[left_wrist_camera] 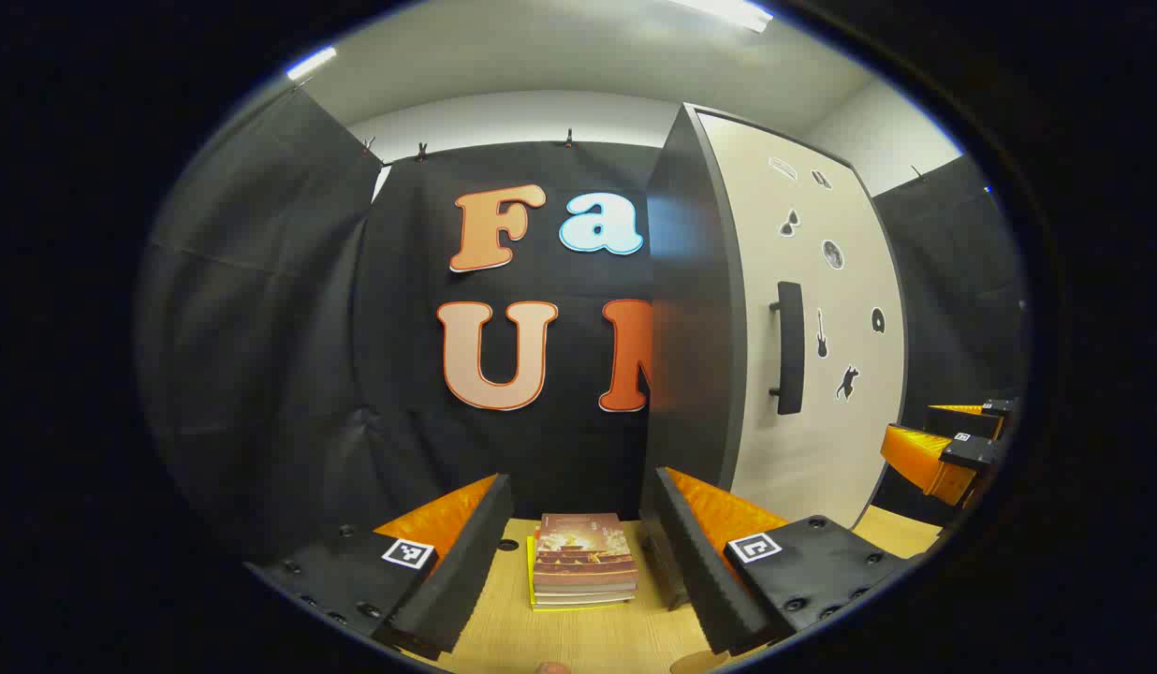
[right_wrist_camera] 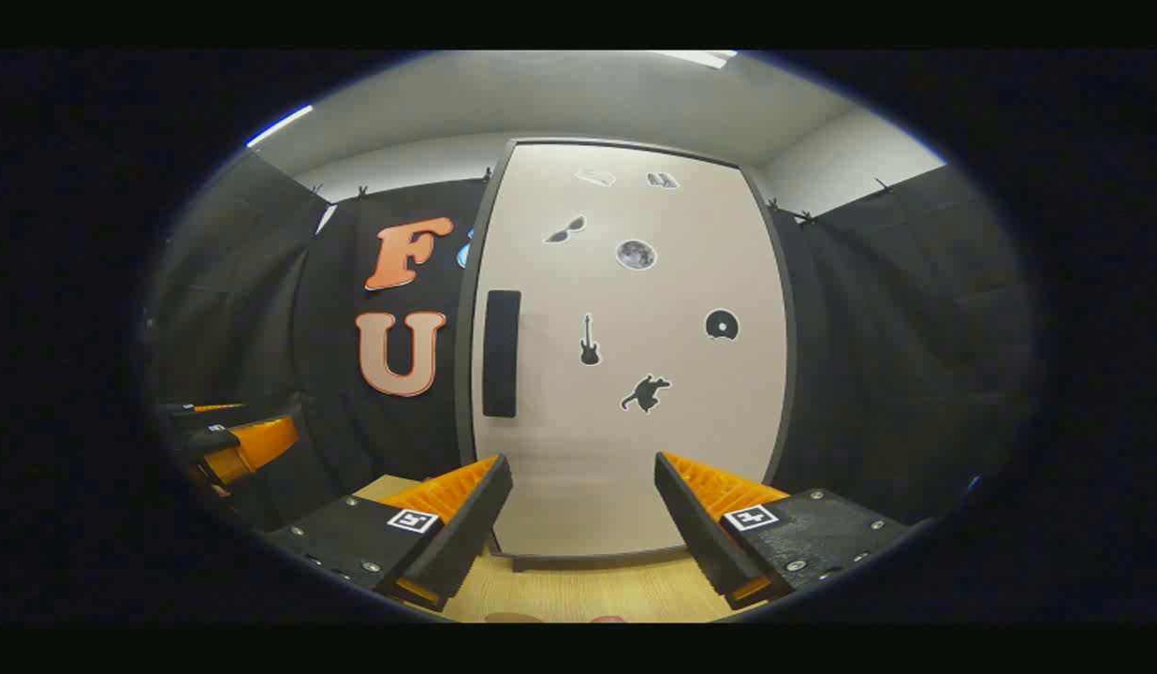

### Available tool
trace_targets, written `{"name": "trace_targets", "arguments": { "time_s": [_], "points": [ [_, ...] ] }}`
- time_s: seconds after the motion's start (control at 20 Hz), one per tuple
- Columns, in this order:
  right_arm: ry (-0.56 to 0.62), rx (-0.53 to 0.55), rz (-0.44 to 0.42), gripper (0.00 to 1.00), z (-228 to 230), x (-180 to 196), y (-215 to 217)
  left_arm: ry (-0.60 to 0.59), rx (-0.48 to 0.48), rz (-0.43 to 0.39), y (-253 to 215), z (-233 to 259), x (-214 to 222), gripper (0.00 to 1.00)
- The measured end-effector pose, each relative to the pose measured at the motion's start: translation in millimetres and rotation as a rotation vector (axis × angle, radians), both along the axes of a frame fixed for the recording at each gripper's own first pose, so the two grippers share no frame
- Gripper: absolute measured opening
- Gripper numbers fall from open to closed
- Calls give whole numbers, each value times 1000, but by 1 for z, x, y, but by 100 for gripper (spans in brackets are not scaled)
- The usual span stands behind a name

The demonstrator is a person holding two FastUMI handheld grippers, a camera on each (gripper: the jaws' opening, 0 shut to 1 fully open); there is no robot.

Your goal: Open the cabinet door with the right hand, grasp the bottle in the cabinet with the left hand and place it on the coaster, then close the cabinet door with the right hand.

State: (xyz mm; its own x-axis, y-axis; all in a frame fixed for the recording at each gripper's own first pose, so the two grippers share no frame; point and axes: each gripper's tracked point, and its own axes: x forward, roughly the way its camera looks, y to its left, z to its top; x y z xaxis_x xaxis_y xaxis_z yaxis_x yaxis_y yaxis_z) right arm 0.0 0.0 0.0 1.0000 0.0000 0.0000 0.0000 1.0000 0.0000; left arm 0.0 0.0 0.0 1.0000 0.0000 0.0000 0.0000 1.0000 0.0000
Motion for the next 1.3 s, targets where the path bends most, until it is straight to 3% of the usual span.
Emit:
{"name": "trace_targets", "arguments": {
  "time_s": [0.5, 1.3],
  "points": [
    [-21, -23, 38, 95, 4, 5, 13, -6, 8, 39, 11, 3, -1, 98],
    [-59, 12, 40, 95, 23, 18, 15, -9, -12, 11, 0, 6, 9, 98]
  ]
}}
